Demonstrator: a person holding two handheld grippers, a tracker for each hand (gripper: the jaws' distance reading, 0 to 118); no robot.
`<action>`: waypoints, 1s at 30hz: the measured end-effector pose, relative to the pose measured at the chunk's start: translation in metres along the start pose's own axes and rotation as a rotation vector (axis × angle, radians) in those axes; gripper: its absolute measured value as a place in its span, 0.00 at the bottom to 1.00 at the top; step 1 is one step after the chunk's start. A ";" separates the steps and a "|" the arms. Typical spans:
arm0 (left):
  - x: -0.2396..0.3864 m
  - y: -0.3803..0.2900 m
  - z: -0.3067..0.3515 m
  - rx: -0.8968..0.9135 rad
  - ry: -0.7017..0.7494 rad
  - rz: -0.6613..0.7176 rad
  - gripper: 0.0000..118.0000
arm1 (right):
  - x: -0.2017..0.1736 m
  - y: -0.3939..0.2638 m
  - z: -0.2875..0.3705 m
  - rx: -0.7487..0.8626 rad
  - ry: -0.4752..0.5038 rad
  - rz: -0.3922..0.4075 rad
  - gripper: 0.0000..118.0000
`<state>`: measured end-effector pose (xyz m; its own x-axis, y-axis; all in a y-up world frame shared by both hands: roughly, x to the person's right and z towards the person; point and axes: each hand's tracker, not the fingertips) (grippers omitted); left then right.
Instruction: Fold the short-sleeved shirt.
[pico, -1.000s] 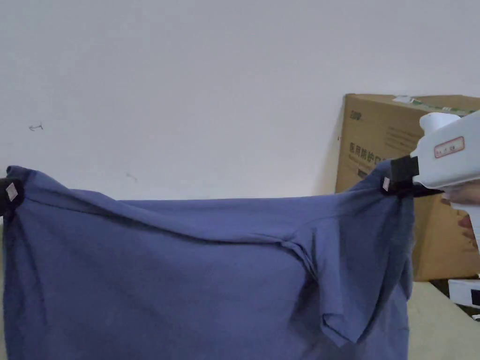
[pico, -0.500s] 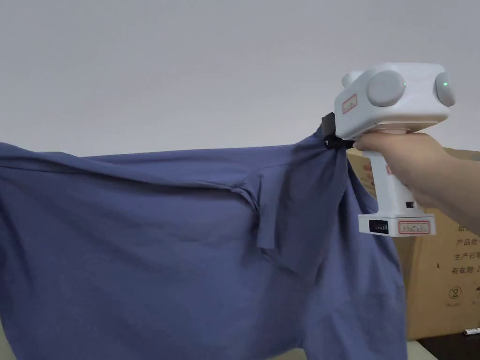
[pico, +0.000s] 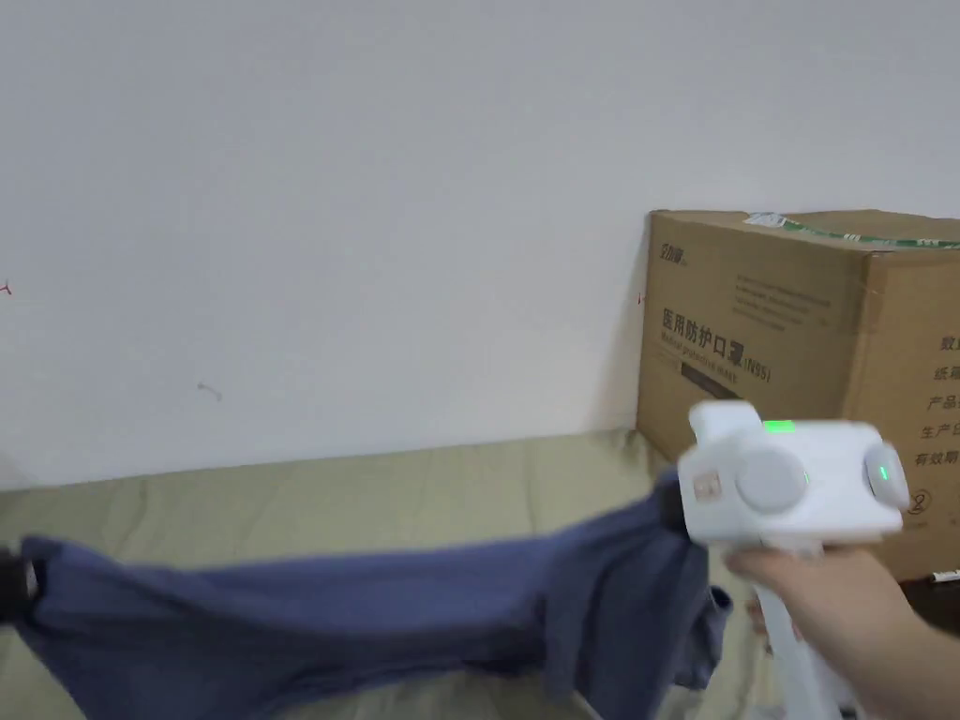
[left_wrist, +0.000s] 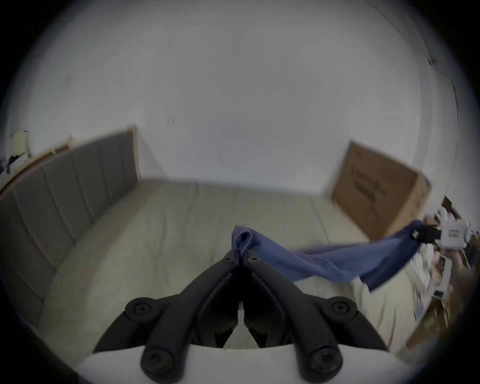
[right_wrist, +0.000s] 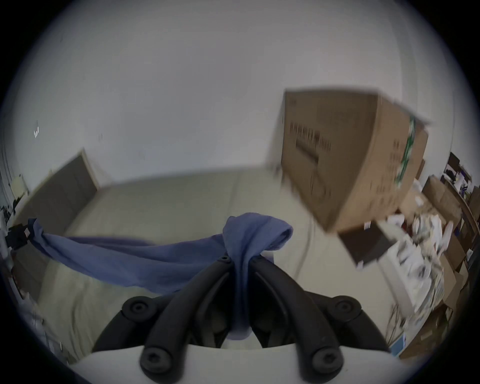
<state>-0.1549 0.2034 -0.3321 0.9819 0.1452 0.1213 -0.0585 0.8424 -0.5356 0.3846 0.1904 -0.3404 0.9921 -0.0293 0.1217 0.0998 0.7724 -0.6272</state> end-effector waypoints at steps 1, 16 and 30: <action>-0.001 -0.027 0.004 -0.067 -0.034 -0.001 0.01 | 0.003 -0.031 0.000 -0.031 0.013 0.022 0.04; -0.023 -0.213 0.132 -0.315 -0.112 0.058 0.01 | 0.053 -0.265 0.129 -0.293 0.120 -0.023 0.04; 0.020 -0.174 0.157 -0.075 -0.226 0.124 0.99 | 0.026 -0.252 0.181 0.192 0.056 -0.107 0.99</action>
<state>-0.1529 0.1415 -0.1049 0.9025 0.3643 0.2297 -0.1541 0.7712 -0.6176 0.3716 0.1103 -0.0401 0.9799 -0.1487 0.1329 0.1935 0.8695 -0.4545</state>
